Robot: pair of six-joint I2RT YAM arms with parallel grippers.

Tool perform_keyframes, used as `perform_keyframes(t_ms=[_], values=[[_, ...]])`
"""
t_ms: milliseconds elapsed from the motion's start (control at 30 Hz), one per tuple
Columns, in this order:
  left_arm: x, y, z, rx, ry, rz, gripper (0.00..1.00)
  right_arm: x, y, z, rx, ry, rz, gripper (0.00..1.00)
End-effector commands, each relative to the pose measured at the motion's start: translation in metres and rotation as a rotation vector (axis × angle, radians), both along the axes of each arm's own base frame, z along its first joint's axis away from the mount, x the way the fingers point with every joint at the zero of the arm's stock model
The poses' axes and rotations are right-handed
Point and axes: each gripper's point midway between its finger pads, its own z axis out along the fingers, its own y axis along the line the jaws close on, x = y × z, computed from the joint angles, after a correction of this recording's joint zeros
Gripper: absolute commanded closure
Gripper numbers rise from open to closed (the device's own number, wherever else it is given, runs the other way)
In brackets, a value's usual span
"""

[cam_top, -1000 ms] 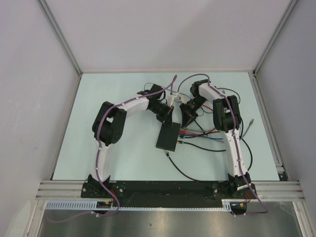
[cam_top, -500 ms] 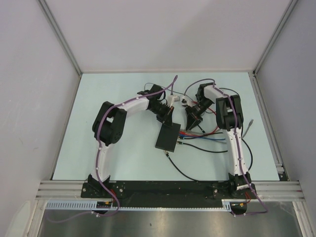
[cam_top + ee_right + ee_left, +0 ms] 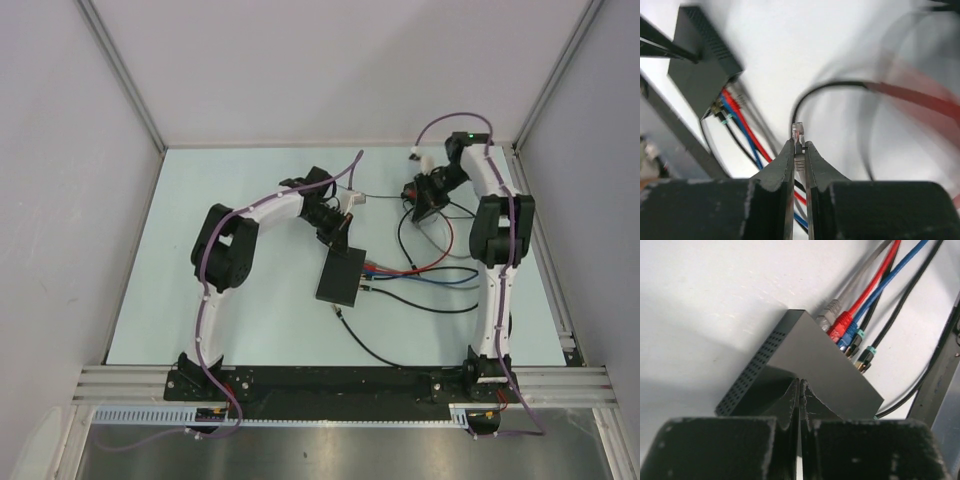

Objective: Pull the plug from the switch port

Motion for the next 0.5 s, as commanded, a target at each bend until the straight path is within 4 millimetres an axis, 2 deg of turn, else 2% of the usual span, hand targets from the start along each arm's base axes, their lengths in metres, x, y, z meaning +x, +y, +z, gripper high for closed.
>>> perform_keyframes(t_ms=[0,200,333,367,400,467], values=[[0.030,0.012,0.004,0.029,-0.117,-0.009,0.99,0.040,-0.070,0.041,-0.118,-0.161,-0.174,1.00],[0.036,0.019,0.006,0.036,-0.132,-0.004,0.99,0.066,-0.134,0.021,-0.257,-0.187,-0.323,1.00],[0.033,0.022,0.007,0.039,-0.131,-0.010,0.98,0.087,-0.164,0.010,-0.353,-0.232,-0.392,0.99],[0.033,0.022,0.007,0.041,-0.128,-0.012,0.98,0.091,-0.168,0.003,-0.367,-0.231,-0.397,0.94],[0.031,0.022,0.007,0.044,-0.117,-0.013,0.96,0.093,-0.169,0.002,-0.372,-0.230,-0.401,0.80],[0.029,0.024,0.009,0.041,-0.117,-0.015,0.95,0.100,-0.163,0.010,-0.337,-0.254,-0.408,0.66]])
